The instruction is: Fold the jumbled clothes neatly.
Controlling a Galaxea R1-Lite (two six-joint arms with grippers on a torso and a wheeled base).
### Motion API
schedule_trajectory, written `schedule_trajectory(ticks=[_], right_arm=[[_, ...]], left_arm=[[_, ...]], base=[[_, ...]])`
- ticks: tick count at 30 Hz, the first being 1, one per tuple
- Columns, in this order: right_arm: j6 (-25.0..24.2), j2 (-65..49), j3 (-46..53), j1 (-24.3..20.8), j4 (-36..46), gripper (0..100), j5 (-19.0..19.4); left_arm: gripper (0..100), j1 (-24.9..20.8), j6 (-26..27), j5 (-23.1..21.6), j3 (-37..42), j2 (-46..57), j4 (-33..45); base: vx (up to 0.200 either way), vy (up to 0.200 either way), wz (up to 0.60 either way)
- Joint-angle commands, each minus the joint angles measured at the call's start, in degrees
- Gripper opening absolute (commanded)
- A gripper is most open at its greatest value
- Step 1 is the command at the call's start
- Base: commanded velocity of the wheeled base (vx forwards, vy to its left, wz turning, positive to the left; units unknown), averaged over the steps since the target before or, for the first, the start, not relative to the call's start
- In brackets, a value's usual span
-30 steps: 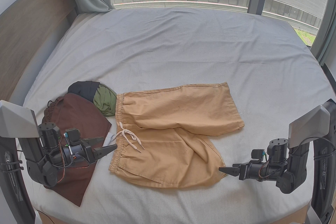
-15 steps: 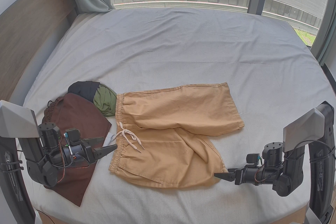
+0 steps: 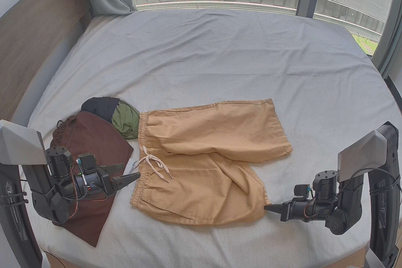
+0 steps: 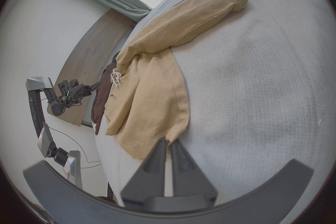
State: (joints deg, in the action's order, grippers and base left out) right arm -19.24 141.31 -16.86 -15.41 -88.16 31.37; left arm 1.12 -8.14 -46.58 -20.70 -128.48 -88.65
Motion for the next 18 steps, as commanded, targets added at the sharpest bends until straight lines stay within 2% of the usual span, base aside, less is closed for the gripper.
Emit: schedule_trajectory(ticks=[1, 10, 15, 18], right_arm=[[0.1, -0.2, -0.1, 0.5, -0.3, 0, -0.2], [0.6, -2.8, -0.5, 3.7, -0.3, 0, -0.3], [4.6, -3.1, -2.9, 7.9, -0.3, 0, -0.2], [5.0, -3.1, -3.8, 8.8, -0.3, 0, -0.2]], left_arm=[[100, 0.0, -0.1, 0.0, 0.0, 0.0, 0.0], [100, 0.0, -0.1, 0.0, 0.0, -0.2, 0.0], [100, 0.0, -0.1, 0.0, 0.0, -0.2, 0.0], [100, 0.0, -0.1, 0.0, 0.0, -0.3, 0.0]], base=[[0.0, 0.0, 0.0], [0.0, 0.0, 0.0], [0.0, 0.0, 0.0], [0.0, 0.0, 0.0]])
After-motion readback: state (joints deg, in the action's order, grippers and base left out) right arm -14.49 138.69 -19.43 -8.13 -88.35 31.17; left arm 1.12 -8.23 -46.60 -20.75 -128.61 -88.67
